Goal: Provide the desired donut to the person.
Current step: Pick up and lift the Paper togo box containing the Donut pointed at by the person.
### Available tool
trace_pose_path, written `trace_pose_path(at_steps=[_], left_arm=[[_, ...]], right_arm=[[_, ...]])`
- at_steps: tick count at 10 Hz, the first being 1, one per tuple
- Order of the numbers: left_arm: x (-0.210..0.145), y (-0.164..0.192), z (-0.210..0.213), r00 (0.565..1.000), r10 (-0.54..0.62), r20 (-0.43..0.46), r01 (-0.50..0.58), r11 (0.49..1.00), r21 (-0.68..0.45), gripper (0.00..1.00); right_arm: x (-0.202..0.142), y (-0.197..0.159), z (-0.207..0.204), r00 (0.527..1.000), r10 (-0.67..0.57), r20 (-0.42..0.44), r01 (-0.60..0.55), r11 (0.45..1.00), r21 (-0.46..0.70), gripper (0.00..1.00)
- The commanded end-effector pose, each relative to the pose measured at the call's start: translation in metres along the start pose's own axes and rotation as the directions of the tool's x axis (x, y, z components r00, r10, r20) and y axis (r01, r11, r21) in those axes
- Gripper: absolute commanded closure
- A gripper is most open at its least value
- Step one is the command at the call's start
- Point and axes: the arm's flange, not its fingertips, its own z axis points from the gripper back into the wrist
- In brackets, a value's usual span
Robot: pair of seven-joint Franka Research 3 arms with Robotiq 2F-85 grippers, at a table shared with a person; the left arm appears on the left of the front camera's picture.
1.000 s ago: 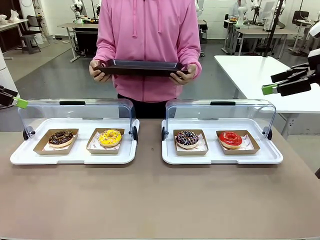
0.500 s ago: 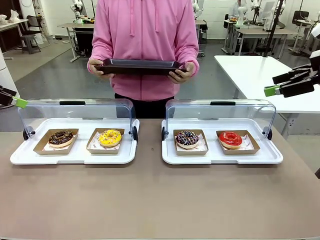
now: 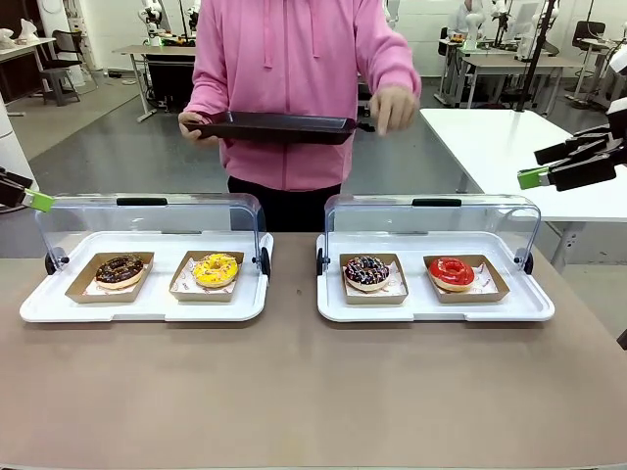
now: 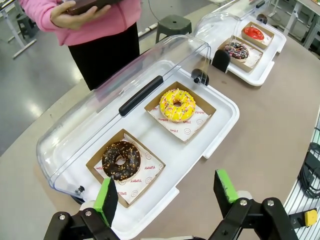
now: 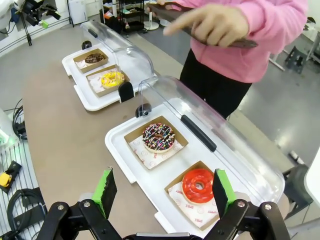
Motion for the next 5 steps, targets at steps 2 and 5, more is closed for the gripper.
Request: trace_pose_path(at_steps=[2,5], left_arm=[[-0.0009,0.0011,-0.0012,1.000,0.008,0.004,-0.007,1.000,-0.009,0.00],[-0.0009,0.0011,-0.0012,1.000,0.008,0.004,-0.007,1.000,-0.009,0.00]], right_arm=[[-0.0007,-0.0024,-0.0033,1.000,0.000,0.008,-0.001,1.000,0.011,0.00],[-0.0007,-0.0024,-0.0033,1.000,0.000,0.008,-0.001,1.000,0.011,0.00]])
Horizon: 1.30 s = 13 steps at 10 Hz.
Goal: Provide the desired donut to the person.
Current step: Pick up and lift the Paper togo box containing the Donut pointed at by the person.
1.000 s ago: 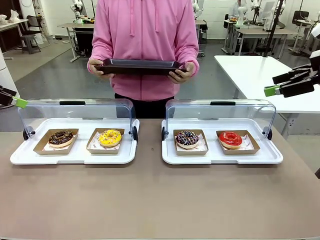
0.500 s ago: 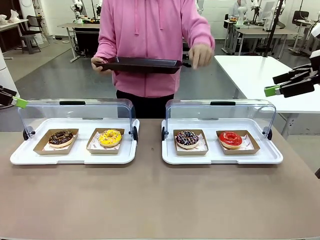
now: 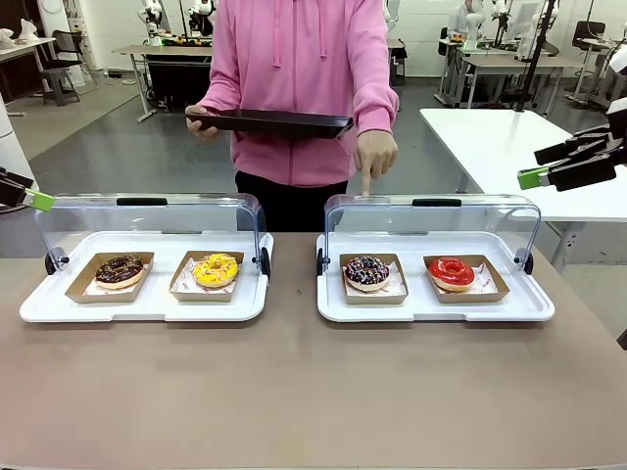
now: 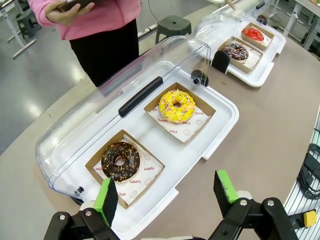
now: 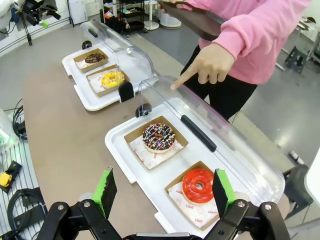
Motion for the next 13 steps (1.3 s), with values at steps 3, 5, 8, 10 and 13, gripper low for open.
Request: trace_pose_path(at_steps=[3,5,8,10,13], left_arm=[[-0.001,0.001,-0.001,1.000,0.003,0.001,-0.003,1.000,-0.007,0.00],[-0.001,0.001,-0.001,1.000,0.003,0.001,-0.003,1.000,-0.007,0.00],[-0.001,0.001,-0.001,1.000,0.003,0.001,-0.003,1.000,-0.007,0.00],[-0.001,0.001,-0.001,1.000,0.003,0.001,-0.003,1.000,-0.007,0.00],[-0.001,0.001,-0.001,1.000,0.003,0.001,-0.003,1.000,-0.007,0.00]], right_arm=[[-0.001,-0.003,-0.003,1.000,0.000,0.008,0.000,1.000,0.010,0.00],[0.000,0.000,0.000,1.000,0.000,0.000,0.000,1.000,0.000,0.00],[0.080,0.082,-0.069,0.811,0.467,-0.353,-0.398,0.882,0.253,0.00],[0.089,0.119,-0.148,0.598,0.588,-0.545,-0.435,0.809,0.395,0.00],[0.037,0.126,-0.217,0.466,0.686,-0.559,-0.464,0.727,0.506,0.00]])
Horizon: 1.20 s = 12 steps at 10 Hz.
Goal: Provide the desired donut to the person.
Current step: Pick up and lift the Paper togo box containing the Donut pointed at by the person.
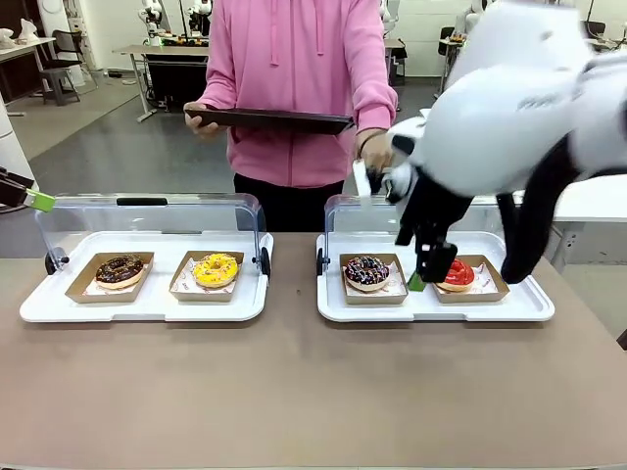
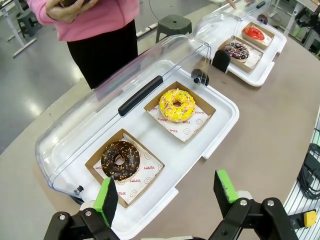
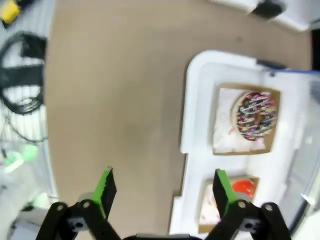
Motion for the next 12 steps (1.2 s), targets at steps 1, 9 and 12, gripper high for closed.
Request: trace_pose_path(at_steps=[1,9,12], left_arm=[[-0.001,0.002,0.000,1.000,0.001,0.006,-0.001,1.000,-0.010,0.00],[-0.001,0.002,0.000,1.000,0.001,0.006,-0.001,1.000,-0.010,0.00],[-0.001,0.002,0.000,1.000,0.001,0.006,-0.001,1.000,-0.010,0.00]], right_arm=[[-0.022,-0.010,-0.027,0.999,0.040,0.009,-0.040,0.999,0.005,0.00],[-0.054,-0.070,-0.107,0.981,0.020,0.192,-0.019,1.000,-0.005,0.00],[-0.055,-0.057,-0.102,0.987,-0.003,0.158,0.006,1.000,-0.015,0.00]])
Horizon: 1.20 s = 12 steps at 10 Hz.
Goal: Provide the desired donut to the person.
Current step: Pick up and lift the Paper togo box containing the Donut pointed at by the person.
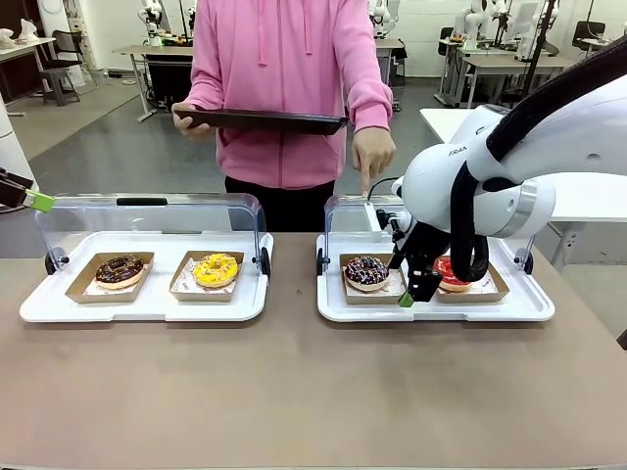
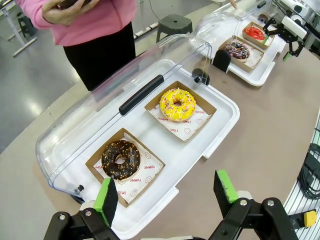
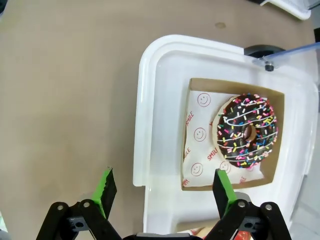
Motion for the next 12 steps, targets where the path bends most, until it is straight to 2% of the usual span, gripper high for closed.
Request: trace_pose_path(at_steps=[1,2,3,4,9,11,12], left_arm=[[-0.001,0.001,0.000,1.000,0.000,0.008,0.000,1.000,-0.012,0.00],[-0.001,0.001,0.000,1.000,0.000,0.008,0.000,1.000,-0.012,0.00],[-0.001,0.001,0.000,1.000,0.000,0.008,0.000,1.000,-0.012,0.00],[-0.001,0.001,0.000,1.000,0.000,0.008,0.000,1.000,-0.012,0.00],[-0.001,0.001,0.000,1.000,0.000,0.008,0.000,1.000,-0.012,0.00],[-0.001,0.001,0.000,1.000,0.000,0.008,0.000,1.000,-0.012,0.00],[-0.001,0.001,0.000,1.000,0.000,0.008,0.000,1.000,-0.012,0.00]], right_arm=[[-0.006,0.006,-0.002,1.000,0.002,-0.017,-0.002,1.000,-0.008,0.00],[0.000,0.000,0.000,1.000,0.000,0.000,0.000,1.000,0.000,0.00],[-0.013,-0.026,-0.016,1.000,-0.027,-0.002,0.027,0.999,0.024,0.00],[-0.017,-0.032,-0.024,0.999,-0.035,-0.015,0.035,0.998,0.053,0.00],[-0.013,-0.037,-0.043,0.998,0.054,-0.045,-0.053,0.998,0.016,0.00],[-0.013,-0.044,-0.046,0.997,0.028,-0.071,-0.026,0.999,0.036,0.00],[-0.012,-0.046,-0.046,0.996,0.015,-0.088,-0.013,1.000,0.025,0.51]])
